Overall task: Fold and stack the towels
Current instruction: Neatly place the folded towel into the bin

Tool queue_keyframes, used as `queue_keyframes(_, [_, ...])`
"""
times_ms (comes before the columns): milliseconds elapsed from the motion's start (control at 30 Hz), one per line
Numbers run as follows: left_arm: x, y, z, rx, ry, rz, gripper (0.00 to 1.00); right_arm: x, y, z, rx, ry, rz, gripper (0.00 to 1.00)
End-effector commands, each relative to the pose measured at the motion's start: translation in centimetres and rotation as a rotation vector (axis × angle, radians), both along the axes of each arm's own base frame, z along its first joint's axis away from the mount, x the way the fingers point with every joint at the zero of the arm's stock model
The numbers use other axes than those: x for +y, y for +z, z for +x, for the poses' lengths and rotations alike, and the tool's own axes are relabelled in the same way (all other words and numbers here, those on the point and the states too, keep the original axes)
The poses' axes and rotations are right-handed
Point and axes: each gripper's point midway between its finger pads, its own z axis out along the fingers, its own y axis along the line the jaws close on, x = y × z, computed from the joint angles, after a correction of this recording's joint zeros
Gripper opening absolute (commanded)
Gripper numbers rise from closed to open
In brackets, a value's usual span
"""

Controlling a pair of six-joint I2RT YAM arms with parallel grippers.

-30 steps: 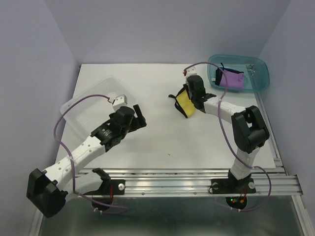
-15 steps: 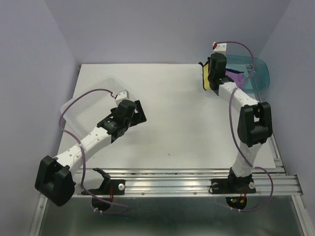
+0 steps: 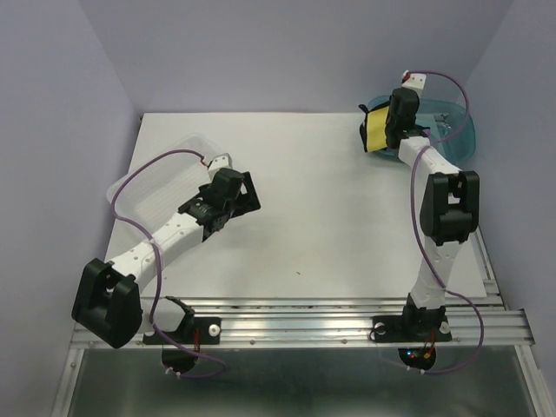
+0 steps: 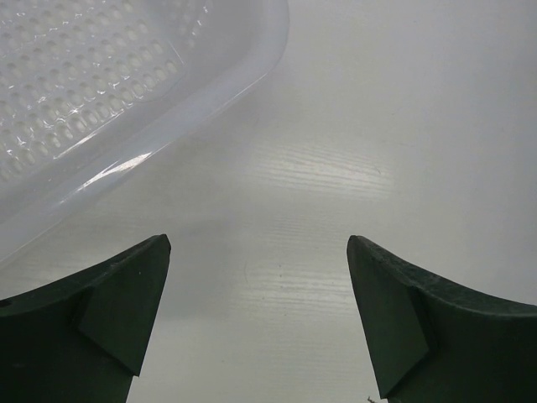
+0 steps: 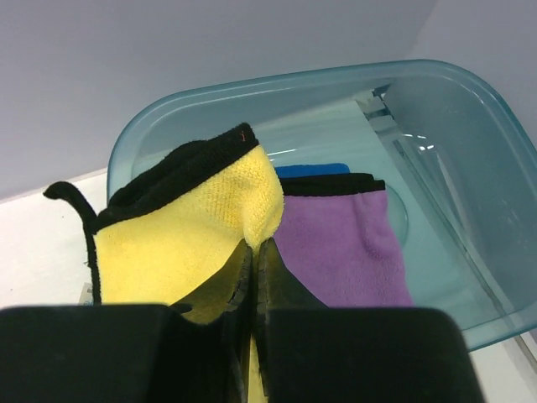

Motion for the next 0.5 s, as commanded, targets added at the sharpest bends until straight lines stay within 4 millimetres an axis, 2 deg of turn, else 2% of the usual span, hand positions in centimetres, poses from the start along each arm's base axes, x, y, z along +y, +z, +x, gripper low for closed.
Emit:
queue_keyframes(0, [-0.5,2.2,1.4,-0.060,-0.010,-0.019,0.99,-1.3,4.6,0.9,-0.141,-0.044,0.052,0.01])
queue_keyframes(133, [-0.6,2.0,1.6,-0.053,-0.011,-0.019,0.99,-2.6,5.0,0.7,-0.151,-0.060,0.072,0.01])
queue_keyframes(433, [-0.4,2.2,1.6,-0.053,-0.001,-0.018,0.99,-3.3,2.4,1.3,-0.130,-0.048,0.088,0.01])
queue_keyframes(467, [-0.3,2.1,1.6,-0.052,0.003,-0.014,0.99,-4.6,2.4,1.3,-0.143,-0.070,0.099,0.01])
